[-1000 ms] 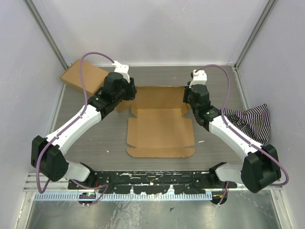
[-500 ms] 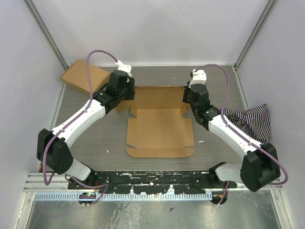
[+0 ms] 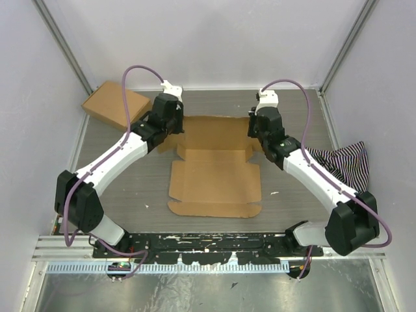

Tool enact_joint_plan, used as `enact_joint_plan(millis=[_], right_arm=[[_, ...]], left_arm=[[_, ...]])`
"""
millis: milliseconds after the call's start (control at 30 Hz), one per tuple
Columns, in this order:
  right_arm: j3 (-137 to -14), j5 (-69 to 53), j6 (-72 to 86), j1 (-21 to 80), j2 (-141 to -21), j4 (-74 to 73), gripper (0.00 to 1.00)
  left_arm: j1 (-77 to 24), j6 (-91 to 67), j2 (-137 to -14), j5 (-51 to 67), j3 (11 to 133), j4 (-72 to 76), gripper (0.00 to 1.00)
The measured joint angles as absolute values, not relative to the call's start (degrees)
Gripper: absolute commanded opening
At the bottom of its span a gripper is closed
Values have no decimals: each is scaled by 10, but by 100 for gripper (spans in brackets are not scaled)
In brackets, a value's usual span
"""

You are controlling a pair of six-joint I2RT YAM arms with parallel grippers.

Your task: Fold the paper box

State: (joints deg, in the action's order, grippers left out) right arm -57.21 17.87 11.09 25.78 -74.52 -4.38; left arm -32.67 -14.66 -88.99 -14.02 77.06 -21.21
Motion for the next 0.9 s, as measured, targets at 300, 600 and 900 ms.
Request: enact_joint_plan(millis=[300,600,900], right_arm=[[-632,170,106,258,-749,-129,42],[-587,162,117,137,-656,-134,52],[-563,59,138,-2,-780,-120,41]], left_arm=[[-327,-147,-852,-171,635,-79,0],[-327,-153,-812,-192,518,60,0],[-327,-157,-810,-192,491,112,0]])
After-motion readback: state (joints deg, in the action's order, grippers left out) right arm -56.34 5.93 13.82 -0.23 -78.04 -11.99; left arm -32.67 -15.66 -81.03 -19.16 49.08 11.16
